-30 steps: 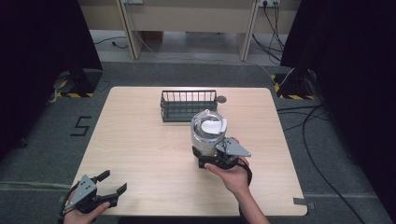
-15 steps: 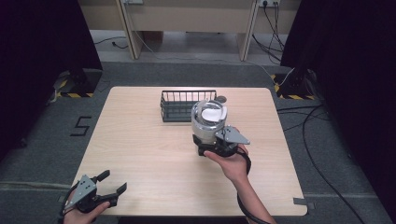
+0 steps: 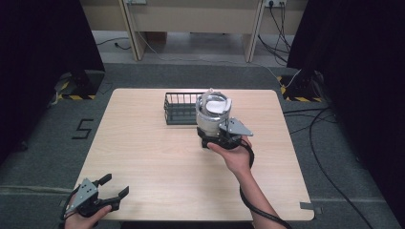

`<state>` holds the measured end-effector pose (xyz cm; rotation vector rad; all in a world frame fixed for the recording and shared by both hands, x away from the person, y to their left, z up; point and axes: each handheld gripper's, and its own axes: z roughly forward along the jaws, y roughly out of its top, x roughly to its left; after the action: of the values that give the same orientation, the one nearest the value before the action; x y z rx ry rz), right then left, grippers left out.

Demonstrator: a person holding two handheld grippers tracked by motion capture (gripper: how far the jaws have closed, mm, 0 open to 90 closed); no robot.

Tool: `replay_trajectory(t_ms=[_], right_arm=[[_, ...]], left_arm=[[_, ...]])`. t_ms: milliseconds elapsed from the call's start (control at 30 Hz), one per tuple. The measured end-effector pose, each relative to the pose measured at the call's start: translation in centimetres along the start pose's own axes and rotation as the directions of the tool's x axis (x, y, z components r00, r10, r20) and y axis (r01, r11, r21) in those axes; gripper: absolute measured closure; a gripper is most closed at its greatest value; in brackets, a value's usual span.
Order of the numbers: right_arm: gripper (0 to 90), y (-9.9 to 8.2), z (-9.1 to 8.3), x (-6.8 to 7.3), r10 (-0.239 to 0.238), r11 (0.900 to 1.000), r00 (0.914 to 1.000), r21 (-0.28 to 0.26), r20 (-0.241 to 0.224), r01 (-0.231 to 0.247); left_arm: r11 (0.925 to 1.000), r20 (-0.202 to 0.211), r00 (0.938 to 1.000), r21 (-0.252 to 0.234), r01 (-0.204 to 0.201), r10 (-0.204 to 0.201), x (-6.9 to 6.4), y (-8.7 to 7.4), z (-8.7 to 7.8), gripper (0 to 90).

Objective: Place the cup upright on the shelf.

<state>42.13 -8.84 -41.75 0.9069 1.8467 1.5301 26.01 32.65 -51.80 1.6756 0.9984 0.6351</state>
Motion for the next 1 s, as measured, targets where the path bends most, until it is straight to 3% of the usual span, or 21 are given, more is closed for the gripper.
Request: replay_trajectory(t_ms=[1000], right_arm=[[10.3, 4.1, 5.0, -2.0, 0.004, 1.0, 0.999, -0.009, 0.045, -0.003]], left_arm=[[1.0, -0.004, 1.0, -0.003, 0.0, 0.0, 0.0, 0.0, 0.0, 14.1]])
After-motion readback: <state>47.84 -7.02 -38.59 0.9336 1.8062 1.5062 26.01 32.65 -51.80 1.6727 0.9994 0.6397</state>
